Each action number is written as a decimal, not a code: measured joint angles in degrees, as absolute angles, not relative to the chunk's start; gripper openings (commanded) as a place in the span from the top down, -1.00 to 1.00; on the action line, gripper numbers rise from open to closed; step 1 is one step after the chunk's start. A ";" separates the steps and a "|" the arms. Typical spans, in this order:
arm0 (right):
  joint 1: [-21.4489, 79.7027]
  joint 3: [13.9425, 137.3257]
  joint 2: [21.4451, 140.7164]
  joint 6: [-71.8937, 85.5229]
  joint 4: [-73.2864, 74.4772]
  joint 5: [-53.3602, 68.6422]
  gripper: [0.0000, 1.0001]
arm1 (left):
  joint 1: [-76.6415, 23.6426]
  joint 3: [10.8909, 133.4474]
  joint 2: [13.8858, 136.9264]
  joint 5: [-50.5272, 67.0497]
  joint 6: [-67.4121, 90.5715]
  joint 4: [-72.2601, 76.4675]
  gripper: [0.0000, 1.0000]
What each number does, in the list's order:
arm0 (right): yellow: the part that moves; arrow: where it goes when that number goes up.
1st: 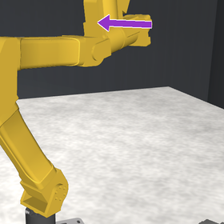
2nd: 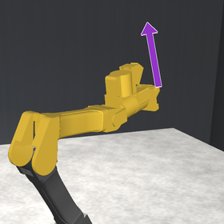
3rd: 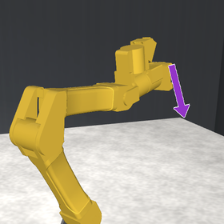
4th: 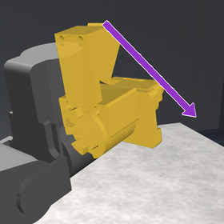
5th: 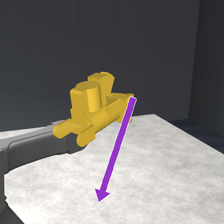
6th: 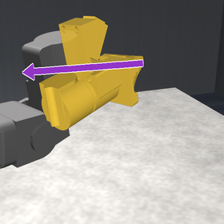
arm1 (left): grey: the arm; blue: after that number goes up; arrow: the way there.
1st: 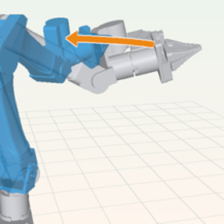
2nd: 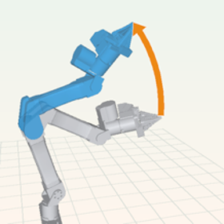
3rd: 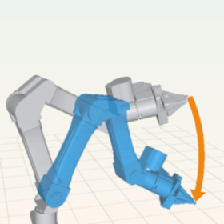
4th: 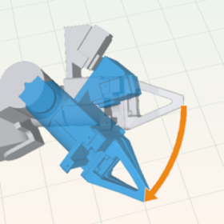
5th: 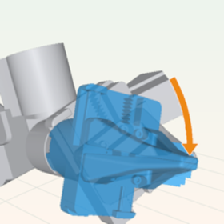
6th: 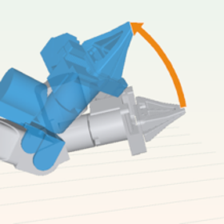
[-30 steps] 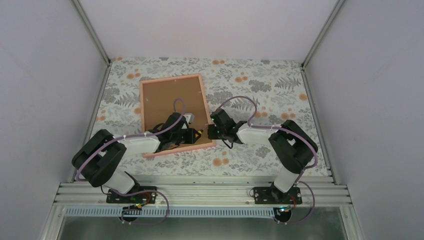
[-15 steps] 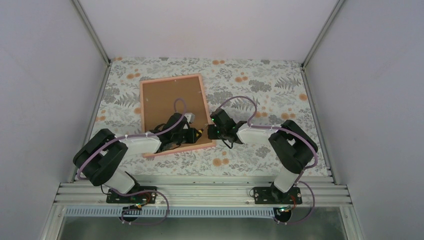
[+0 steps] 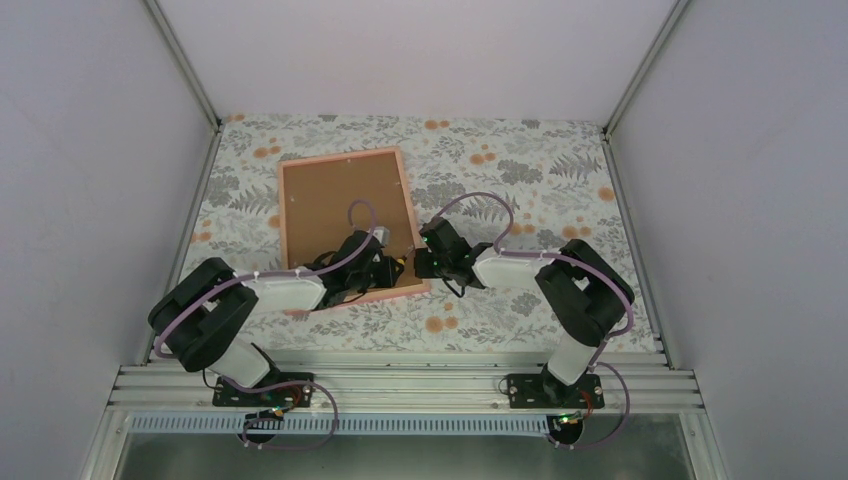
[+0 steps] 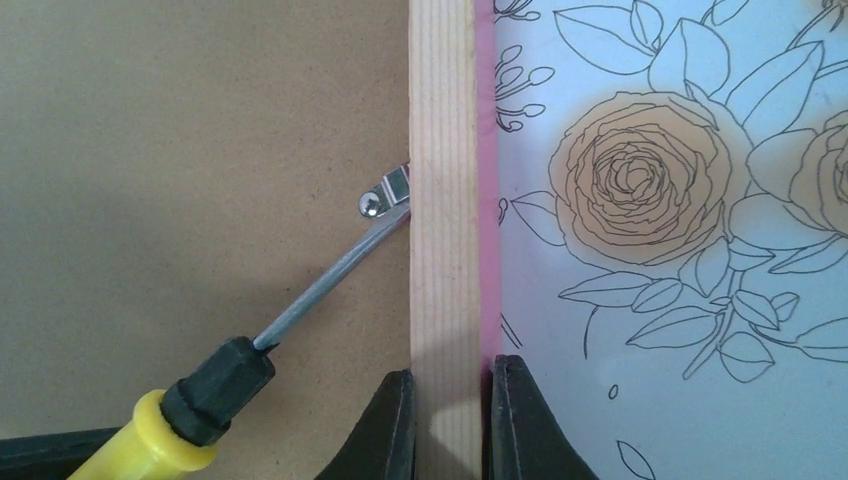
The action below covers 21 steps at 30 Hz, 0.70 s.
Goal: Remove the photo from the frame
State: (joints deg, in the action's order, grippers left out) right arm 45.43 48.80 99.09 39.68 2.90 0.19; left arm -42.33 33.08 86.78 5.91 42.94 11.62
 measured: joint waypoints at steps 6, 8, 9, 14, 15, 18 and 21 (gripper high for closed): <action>45.84 48.12 99.09 40.71 1.43 -0.08 0.92 | -43.88 32.99 86.74 2.04 45.84 11.77 0.95; 46.06 47.99 99.09 41.10 1.10 -0.12 0.92 | -44.07 32.95 86.74 0.47 46.76 11.81 0.95; 46.19 47.92 99.09 41.47 1.04 -0.05 0.92 | -44.14 32.93 86.74 -1.06 47.48 11.94 0.95; 46.24 47.77 99.07 42.06 0.80 -0.05 0.92 | -44.03 32.53 86.74 -5.63 49.45 11.90 0.95; 46.24 47.72 99.07 42.11 0.69 -0.05 0.92 | -44.10 32.49 86.72 -5.96 49.71 11.90 0.95; 46.24 47.57 99.02 42.17 0.47 -0.05 0.92 | -44.29 32.03 85.84 -6.52 50.24 11.62 0.95; 46.24 47.53 99.00 42.17 0.40 -0.05 0.92 | -44.42 30.98 83.46 -6.98 50.30 10.66 0.95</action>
State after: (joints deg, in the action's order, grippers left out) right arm 46.24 47.53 99.00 42.17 0.40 -0.05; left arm -44.42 30.98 83.46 -6.98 50.30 10.66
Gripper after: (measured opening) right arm 0.081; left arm 0.169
